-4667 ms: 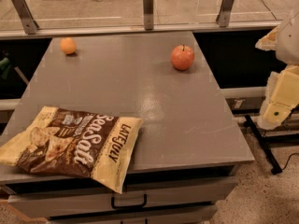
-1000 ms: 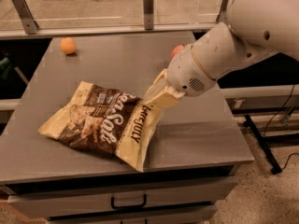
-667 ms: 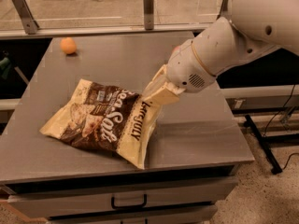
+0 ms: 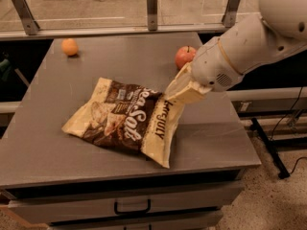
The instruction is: Move brown chip bag near apple
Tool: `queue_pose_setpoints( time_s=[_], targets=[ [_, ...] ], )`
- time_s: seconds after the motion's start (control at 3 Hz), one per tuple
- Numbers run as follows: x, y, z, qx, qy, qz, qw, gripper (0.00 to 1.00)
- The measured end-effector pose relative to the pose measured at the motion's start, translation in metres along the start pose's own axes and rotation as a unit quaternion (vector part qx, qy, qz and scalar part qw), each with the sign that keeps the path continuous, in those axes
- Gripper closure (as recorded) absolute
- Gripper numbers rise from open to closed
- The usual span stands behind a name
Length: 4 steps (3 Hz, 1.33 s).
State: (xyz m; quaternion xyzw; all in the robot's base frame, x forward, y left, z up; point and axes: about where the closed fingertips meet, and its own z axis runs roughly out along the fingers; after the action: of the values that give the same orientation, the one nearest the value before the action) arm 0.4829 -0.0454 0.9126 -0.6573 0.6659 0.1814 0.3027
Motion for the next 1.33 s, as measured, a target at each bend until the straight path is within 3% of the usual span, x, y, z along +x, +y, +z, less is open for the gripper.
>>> queue_pose_setpoints(
  time_s=[0.67,1.33],
  targets=[
    [0.051,-0.047,-0.061,0.006,0.049,-0.042,0.9979,1.0],
    [0.092,-0.105,-0.093,-0.002,0.083,-0.05,0.9953,1.0]
  ],
)
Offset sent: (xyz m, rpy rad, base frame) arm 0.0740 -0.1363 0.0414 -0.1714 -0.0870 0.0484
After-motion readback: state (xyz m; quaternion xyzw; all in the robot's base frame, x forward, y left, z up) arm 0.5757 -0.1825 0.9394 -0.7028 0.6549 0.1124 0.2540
